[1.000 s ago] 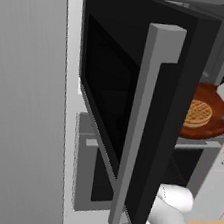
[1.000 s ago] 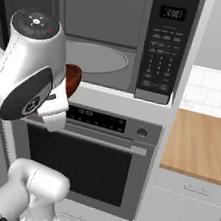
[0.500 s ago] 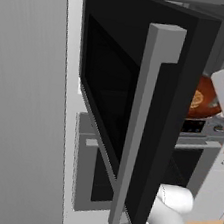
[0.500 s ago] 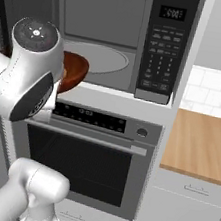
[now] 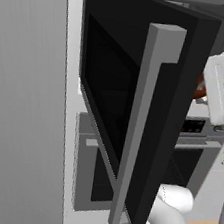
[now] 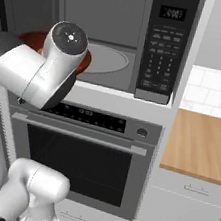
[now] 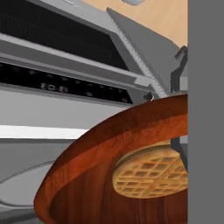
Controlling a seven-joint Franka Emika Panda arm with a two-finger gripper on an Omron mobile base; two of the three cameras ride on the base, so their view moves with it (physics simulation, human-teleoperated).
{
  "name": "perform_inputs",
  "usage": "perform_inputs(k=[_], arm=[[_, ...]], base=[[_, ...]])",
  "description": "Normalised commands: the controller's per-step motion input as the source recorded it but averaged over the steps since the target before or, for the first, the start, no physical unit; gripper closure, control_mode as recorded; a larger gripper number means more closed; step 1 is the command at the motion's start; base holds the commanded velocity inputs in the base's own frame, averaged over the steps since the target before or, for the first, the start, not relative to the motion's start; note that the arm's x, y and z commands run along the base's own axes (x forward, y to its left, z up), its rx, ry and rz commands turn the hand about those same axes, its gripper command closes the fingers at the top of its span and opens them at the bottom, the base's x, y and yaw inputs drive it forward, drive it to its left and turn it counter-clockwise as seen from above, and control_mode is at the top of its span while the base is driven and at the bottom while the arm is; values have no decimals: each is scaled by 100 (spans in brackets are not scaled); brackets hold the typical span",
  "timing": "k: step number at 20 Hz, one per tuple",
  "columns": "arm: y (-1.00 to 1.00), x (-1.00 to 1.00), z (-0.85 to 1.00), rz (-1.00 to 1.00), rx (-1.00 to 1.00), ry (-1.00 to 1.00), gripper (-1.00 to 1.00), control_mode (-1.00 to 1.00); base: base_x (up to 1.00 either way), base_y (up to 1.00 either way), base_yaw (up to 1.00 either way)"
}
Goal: Open the microwave, place the bowl with waffle inside the microwave, then close the microwave door and turn it on.
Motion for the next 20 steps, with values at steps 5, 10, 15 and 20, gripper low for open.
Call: perform_inputs(k=[5, 10, 15, 20], arm=[[22, 73, 0, 0, 10, -1, 100, -100], [21, 85, 0, 0, 1, 0, 100, -100], [11, 88, -7, -6, -15, 4, 100, -100], [0, 88, -17, -7, -19, 3, 100, -100]], base=[[0, 0, 0], [0, 0, 0], [0, 0, 0], [0, 0, 0]])
